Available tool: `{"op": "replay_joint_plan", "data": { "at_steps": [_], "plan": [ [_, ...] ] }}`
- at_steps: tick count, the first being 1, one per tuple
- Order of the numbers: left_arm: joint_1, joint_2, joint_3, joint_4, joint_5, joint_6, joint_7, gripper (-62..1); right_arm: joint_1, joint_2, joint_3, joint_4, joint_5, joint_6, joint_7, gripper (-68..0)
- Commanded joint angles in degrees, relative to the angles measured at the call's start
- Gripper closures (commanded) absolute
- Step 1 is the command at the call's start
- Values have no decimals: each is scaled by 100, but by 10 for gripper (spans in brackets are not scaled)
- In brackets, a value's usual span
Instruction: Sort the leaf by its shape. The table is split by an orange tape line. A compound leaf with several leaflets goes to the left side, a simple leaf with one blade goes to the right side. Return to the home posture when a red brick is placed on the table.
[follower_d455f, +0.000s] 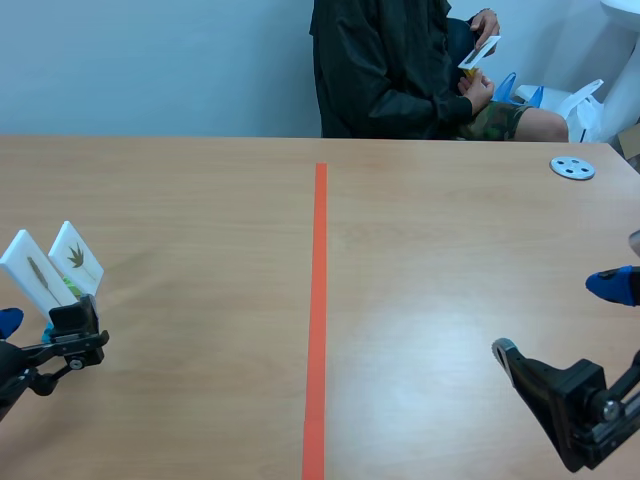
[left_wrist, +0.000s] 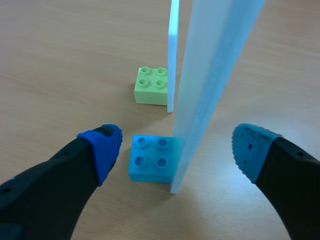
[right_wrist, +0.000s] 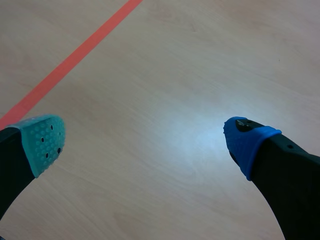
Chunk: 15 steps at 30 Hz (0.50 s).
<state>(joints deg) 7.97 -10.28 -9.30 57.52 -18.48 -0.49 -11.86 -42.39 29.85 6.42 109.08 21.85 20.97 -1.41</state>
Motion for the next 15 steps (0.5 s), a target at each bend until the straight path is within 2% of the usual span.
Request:
{"op": "replay_joint_plan", "data": {
  "at_steps": [1,5,11,15],
  "plan": [
    [50,-125,-59,238,-15,-9,-79,-521,98,-4,66,101,20,-2,85,-679],
    [293,-212,-59,761,-15,-9,-76,-523,98,-4,66,101,17,-2,85,-679],
    [859,-330,-61,2002,-17,-11,13,-524,98,-4,66,101,17,-2,85,-679],
    [1193,-326,-149,2837,-17,-13,138,-561,98,-4,66,101,17,-2,85,-679]
  ]
}}
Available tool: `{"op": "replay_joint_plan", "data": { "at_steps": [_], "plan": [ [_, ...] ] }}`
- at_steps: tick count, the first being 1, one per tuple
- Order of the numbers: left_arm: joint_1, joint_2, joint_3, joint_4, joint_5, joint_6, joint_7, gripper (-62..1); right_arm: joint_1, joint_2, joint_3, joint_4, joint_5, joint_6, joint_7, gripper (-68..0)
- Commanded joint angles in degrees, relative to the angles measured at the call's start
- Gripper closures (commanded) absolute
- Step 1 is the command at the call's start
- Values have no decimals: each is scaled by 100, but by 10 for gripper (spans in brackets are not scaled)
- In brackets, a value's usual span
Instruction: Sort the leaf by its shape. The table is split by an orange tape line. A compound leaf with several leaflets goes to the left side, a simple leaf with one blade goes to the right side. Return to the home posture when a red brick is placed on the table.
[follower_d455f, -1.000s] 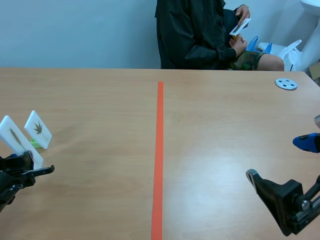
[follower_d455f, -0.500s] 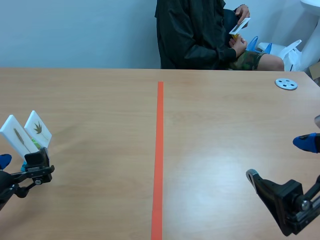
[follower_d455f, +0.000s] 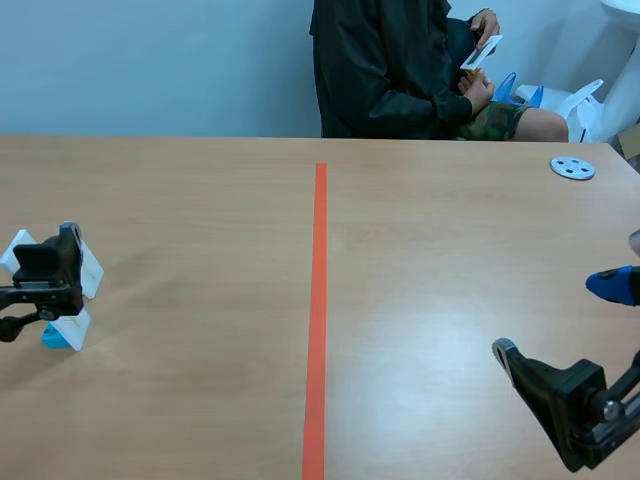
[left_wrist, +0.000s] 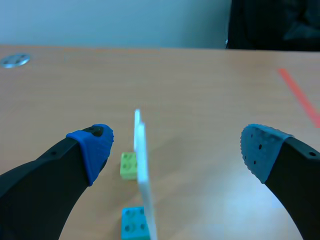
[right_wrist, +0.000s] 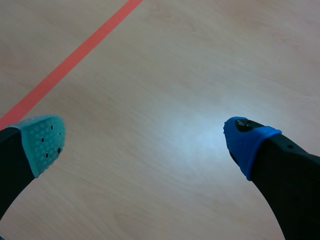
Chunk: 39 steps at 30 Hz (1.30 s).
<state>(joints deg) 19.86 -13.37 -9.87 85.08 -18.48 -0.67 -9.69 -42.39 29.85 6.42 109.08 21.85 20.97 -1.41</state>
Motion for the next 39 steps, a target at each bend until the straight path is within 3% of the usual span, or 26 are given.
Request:
{"op": "replay_joint_plan", "data": {
  "at_steps": [1,4,6,8,14,16,21,26,28,32,39],
  "plan": [
    [68,-17,-131,278,-17,4,-76,-568,98,-4,66,101,17,-2,85,-679],
    [299,-17,-286,896,-20,-35,205,-575,98,-4,66,101,17,0,83,-679],
    [479,-20,-365,1320,-20,-275,518,-575,98,-4,66,101,17,0,83,-679],
    [673,-28,-393,1716,-46,-758,726,-575,98,-4,66,101,17,0,85,-679],
    [1154,-96,-354,2483,-393,-2656,1165,-603,138,-4,66,101,20,0,87,-679],
    [1213,-94,-354,2527,-481,-2957,1270,-603,144,-4,66,101,20,-2,83,-679],
    [1255,-96,-208,2524,-490,-3091,1705,-610,144,-4,66,101,20,-2,68,-679],
    [1252,-96,402,2524,-459,-3080,1834,-623,144,-4,66,101,59,-2,70,-679],
    [1252,-96,697,2524,-289,-3029,1838,-623,144,-4,66,101,92,-2,72,-679],
    [1250,-96,1200,2522,245,-2730,1862,-623,144,-4,66,101,184,0,74,-679],
    [1215,-96,1631,2376,675,-2055,1985,-623,164,-4,66,101,328,0,92,-679]
  ]
}}
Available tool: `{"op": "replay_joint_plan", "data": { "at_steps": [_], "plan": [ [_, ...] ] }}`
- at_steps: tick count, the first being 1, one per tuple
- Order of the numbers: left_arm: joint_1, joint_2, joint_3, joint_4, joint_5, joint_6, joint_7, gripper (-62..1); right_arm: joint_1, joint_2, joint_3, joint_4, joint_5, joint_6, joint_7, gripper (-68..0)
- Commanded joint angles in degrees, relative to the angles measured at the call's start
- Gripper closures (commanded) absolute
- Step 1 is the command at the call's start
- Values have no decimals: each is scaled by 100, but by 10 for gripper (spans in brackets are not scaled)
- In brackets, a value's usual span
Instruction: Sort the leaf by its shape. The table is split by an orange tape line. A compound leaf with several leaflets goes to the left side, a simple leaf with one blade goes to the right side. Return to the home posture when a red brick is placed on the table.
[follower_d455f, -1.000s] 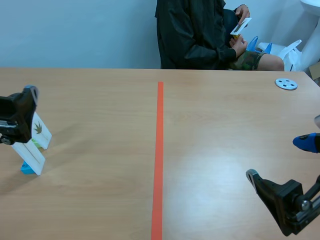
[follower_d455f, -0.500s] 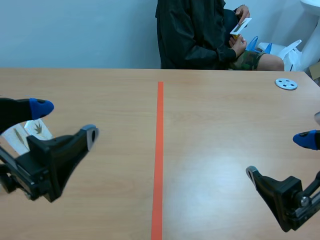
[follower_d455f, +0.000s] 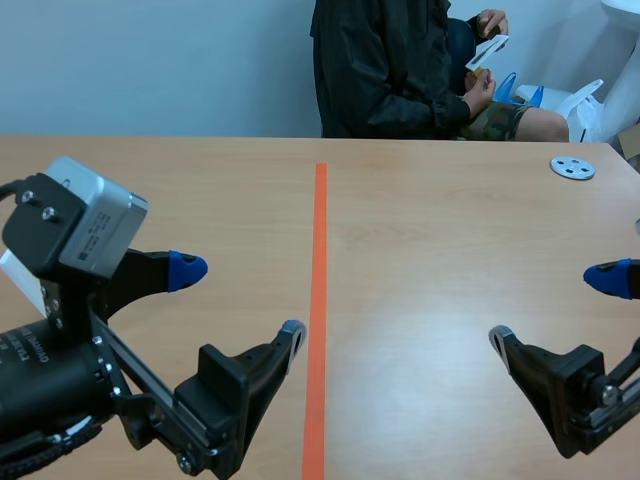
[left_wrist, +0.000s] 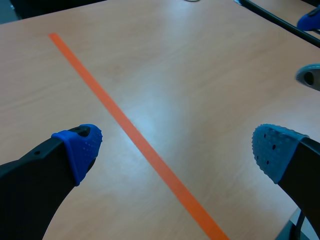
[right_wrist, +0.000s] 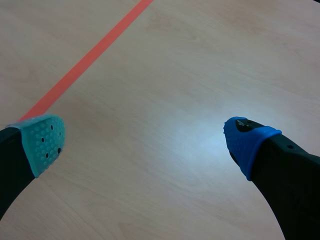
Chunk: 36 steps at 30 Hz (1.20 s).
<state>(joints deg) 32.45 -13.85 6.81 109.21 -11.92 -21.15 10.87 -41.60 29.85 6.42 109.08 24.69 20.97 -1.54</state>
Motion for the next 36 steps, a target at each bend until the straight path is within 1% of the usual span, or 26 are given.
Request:
{"op": "replay_joint_plan", "data": {
  "at_steps": [1,6,9,10,14,29,36],
  "plan": [
    [-57,-48,-28,-85,109,13,-74,-623,98,-4,66,101,44,0,107,-679],
    [-79,-48,-28,-236,105,138,-98,-623,243,-4,66,101,44,2,103,-679],
    [-179,-48,-31,-260,107,472,-94,-623,275,-4,63,101,35,0,103,-679],
    [-229,-50,-31,-280,107,529,-94,-623,273,-4,63,101,33,0,103,-679],
    [-358,-48,-28,-310,105,538,-92,-623,273,-4,63,101,13,0,76,-679],
    [-358,-55,-31,-310,105,538,-92,-623,273,-4,63,101,13,0,76,-679],
    [-358,-326,-31,-310,107,538,-92,-623,273,-4,63,101,13,0,26,-679]
  ]
}}
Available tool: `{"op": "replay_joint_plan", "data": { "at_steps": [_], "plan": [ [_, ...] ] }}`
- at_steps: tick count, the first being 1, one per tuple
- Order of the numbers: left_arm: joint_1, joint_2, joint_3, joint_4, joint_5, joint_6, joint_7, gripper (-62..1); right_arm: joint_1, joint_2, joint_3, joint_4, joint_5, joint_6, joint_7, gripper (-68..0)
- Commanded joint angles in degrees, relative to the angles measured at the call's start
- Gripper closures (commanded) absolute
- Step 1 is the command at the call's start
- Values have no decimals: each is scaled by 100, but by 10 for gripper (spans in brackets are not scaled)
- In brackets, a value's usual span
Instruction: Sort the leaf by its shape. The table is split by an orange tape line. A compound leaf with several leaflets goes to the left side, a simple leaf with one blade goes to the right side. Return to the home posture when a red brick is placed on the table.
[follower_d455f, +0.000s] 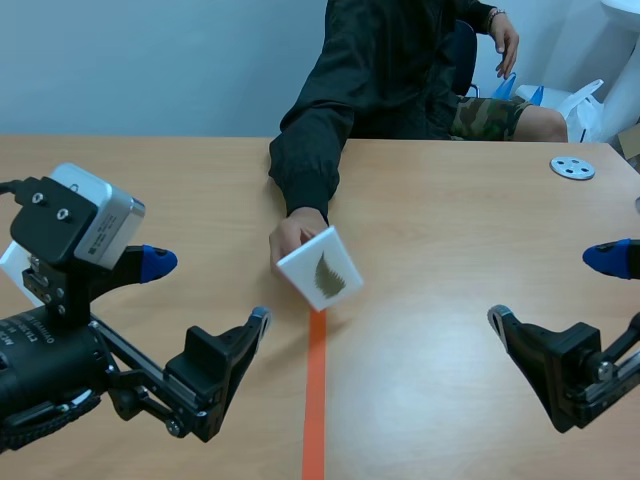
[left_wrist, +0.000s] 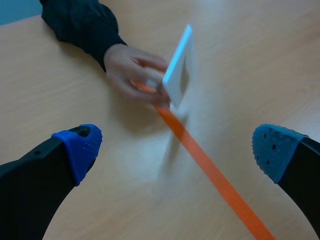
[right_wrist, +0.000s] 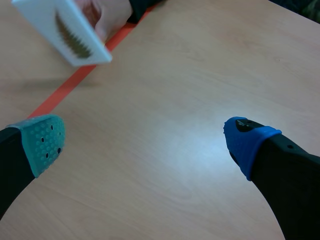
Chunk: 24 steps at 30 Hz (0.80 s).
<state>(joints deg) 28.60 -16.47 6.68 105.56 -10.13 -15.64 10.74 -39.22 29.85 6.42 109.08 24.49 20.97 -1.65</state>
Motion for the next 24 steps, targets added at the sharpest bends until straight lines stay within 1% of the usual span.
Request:
{"op": "replay_joint_plan", "data": {
  "at_steps": [1,4,24],
  "plan": [
    [26,-107,-17,55,-72,-13,-79,-623,35,-4,63,101,33,0,20,-679],
    [26,-186,-17,55,-72,-13,-79,-623,35,-7,63,101,33,0,-61,-679],
    [28,-184,-28,55,-74,-57,-52,-623,35,-4,63,101,26,2,-83,-679]
  ]
}}
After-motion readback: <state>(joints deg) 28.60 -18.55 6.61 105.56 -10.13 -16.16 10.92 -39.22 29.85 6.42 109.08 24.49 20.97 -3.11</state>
